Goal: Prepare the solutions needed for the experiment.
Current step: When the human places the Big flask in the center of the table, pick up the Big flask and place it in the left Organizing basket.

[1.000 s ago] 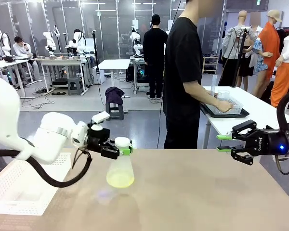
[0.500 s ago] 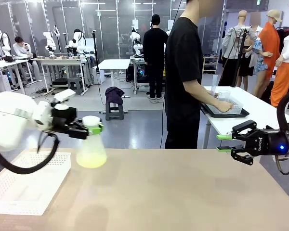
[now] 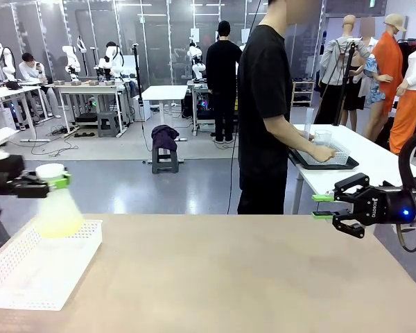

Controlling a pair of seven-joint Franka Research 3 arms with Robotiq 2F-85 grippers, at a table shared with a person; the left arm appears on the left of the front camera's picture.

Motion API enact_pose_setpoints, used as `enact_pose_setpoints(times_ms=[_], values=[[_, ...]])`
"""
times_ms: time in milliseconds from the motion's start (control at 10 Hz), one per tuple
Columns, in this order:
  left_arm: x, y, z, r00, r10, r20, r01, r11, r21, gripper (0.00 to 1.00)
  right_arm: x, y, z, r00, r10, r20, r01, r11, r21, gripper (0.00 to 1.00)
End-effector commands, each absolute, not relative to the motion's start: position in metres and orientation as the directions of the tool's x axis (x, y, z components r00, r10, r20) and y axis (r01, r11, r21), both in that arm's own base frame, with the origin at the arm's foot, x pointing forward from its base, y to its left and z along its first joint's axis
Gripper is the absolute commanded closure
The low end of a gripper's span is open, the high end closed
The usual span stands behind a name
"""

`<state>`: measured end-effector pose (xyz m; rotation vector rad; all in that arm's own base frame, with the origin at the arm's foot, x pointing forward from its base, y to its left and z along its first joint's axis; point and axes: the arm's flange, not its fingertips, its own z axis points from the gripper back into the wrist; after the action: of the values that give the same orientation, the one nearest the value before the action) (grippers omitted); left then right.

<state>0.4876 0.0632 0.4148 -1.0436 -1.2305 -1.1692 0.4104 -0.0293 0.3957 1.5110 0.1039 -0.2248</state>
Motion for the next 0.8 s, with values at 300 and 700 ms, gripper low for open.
enact_pose_setpoints(times_ms=[300, 700], values=[[0.467, 0.116, 0.376, -0.048, -0.055, 0.997, 0.987, 0.149, 0.056, 0.89, 0.410, -0.029, 0.397, 0.976, -0.080, -0.204, 0.208, 0.041, 0.977, 0.64], [0.471, 0.122, 0.352, -0.064, -0.017, 0.998, 0.989, 0.131, 0.066, 0.89, 0.410, -0.029, 0.397, 0.976, -0.080, -0.204, 0.208, 0.041, 0.977, 0.64]])
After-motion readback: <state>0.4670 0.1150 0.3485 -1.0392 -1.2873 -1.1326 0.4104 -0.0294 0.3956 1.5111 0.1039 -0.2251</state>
